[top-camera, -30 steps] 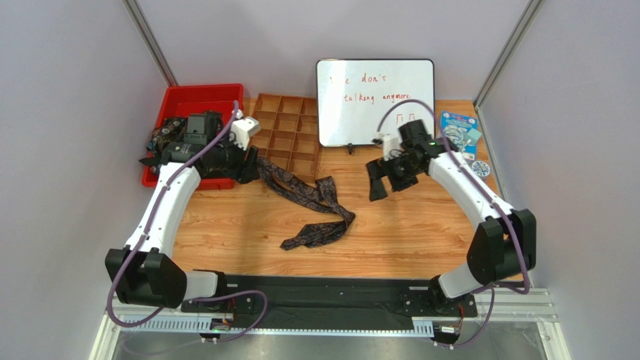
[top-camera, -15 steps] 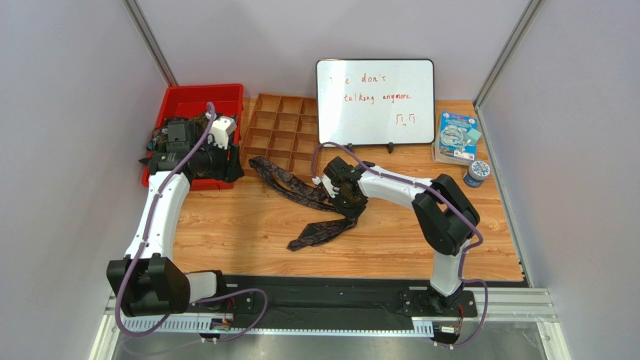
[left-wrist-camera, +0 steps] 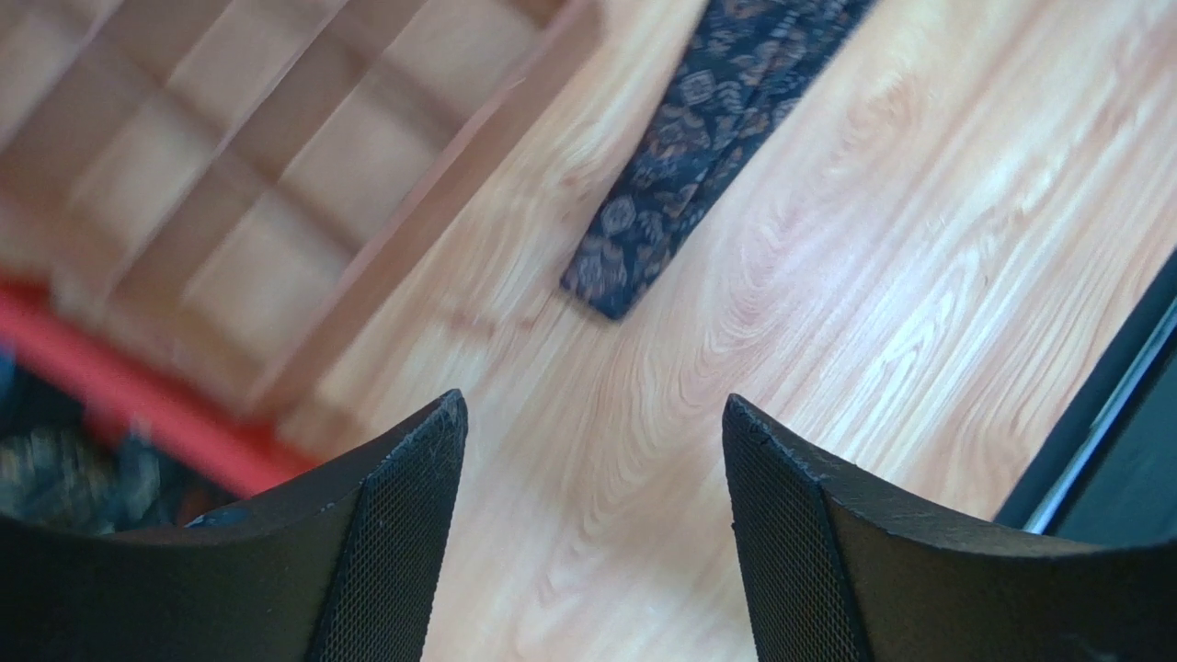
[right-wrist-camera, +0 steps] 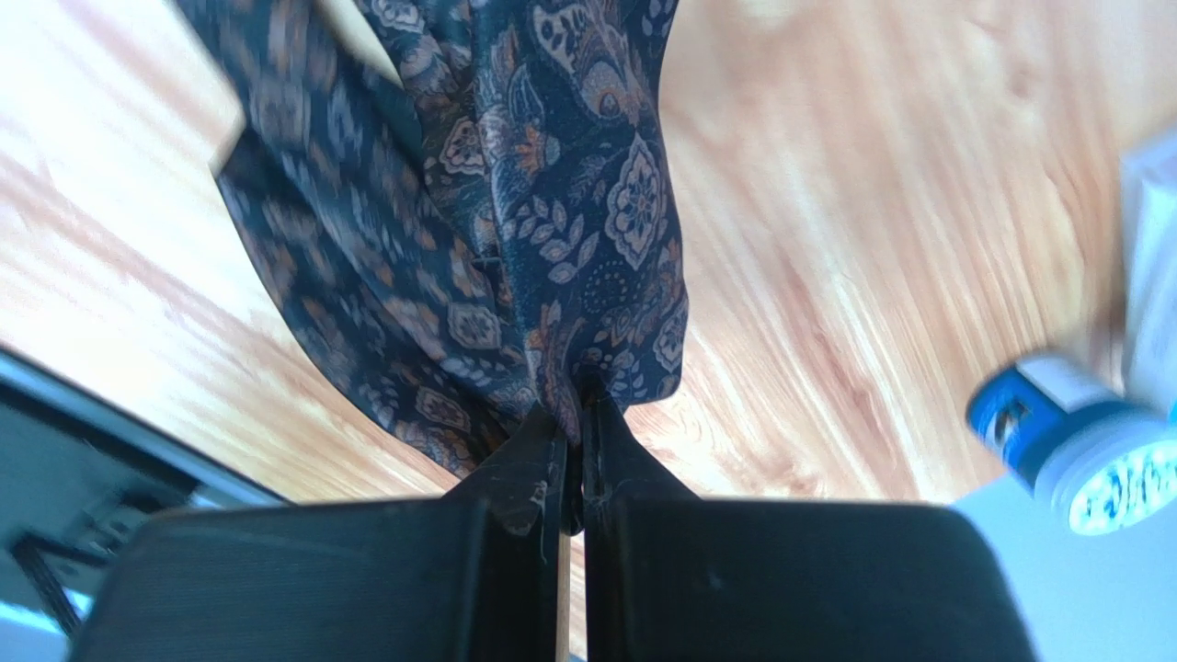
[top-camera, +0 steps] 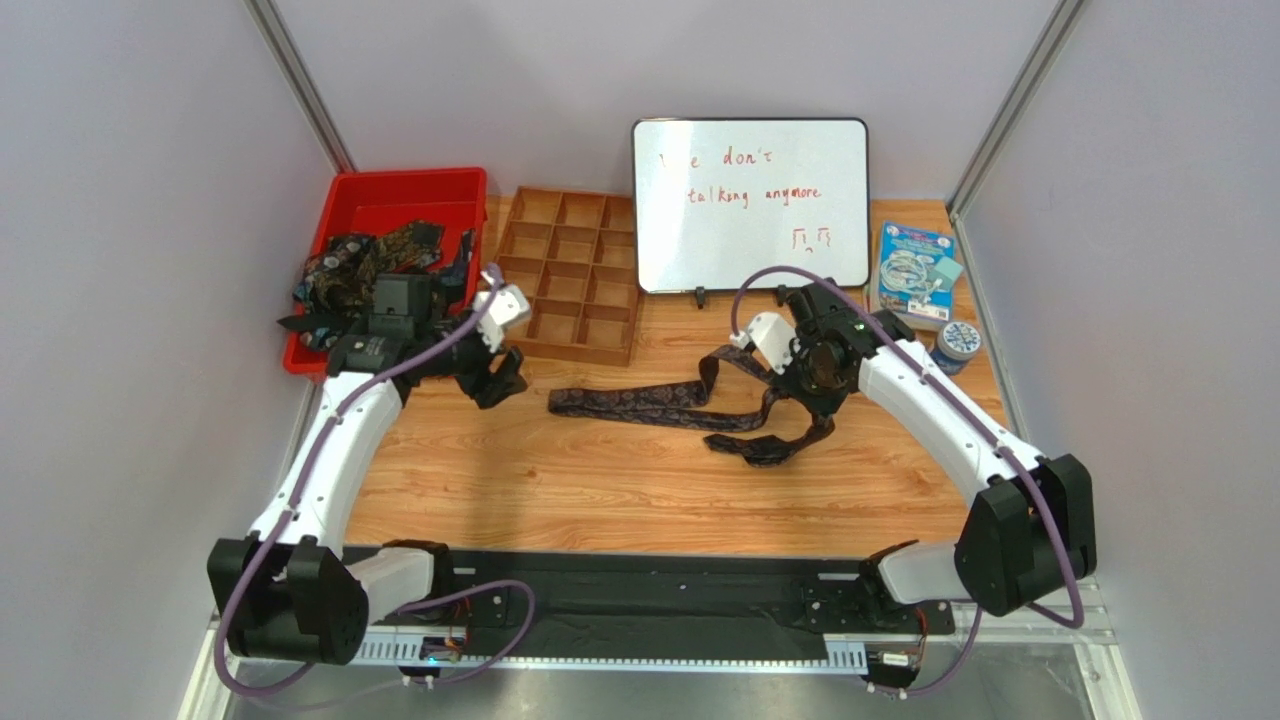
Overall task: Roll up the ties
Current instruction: Flatten out the tie at the center of the board.
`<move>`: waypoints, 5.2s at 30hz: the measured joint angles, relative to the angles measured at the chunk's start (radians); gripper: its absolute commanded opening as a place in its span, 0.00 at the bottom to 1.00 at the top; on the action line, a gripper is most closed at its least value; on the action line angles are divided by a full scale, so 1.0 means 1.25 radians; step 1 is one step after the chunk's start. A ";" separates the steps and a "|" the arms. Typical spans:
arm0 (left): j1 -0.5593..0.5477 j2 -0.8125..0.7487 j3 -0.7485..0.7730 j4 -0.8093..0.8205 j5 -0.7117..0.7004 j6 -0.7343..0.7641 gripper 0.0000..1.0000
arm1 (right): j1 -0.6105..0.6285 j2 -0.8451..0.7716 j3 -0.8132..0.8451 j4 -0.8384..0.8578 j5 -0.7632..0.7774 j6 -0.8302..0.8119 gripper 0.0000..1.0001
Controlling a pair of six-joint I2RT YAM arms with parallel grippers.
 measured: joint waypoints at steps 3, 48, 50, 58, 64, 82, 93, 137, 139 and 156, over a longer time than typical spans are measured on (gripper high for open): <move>-0.081 0.035 -0.009 0.021 0.003 0.107 0.75 | -0.006 0.019 -0.031 -0.011 -0.017 -0.064 0.00; -0.363 0.438 -0.031 0.253 -0.235 0.539 0.00 | -0.127 0.038 -0.009 -0.039 -0.023 -0.215 0.00; -0.363 0.451 0.018 0.226 -0.255 0.495 0.00 | -0.139 0.038 -0.001 -0.040 -0.025 -0.227 0.00; -0.356 0.255 0.121 -0.005 -0.208 0.347 0.00 | -0.246 -0.072 0.009 -0.119 -0.045 -0.330 0.00; -0.359 0.032 0.091 -0.252 -0.127 0.311 0.00 | -0.274 -0.368 -0.107 -0.227 -0.067 -0.520 0.01; -0.254 0.573 0.268 -0.478 -0.122 0.289 0.03 | -0.195 0.399 0.179 -0.252 -0.136 -0.580 0.37; -0.155 0.620 0.314 -0.460 -0.147 0.247 0.56 | -0.356 0.414 0.332 -0.261 -0.145 -0.409 0.90; -0.192 0.453 0.155 -0.181 -0.254 0.167 0.62 | -0.450 0.251 0.335 -0.254 -0.143 -0.161 0.50; -0.192 0.441 0.154 -0.182 -0.250 0.167 0.63 | -0.434 0.217 0.276 -0.265 -0.160 -0.150 0.50; -0.192 0.401 0.118 -0.196 -0.239 0.168 0.56 | -0.270 0.324 0.101 -0.205 -0.088 -0.063 0.00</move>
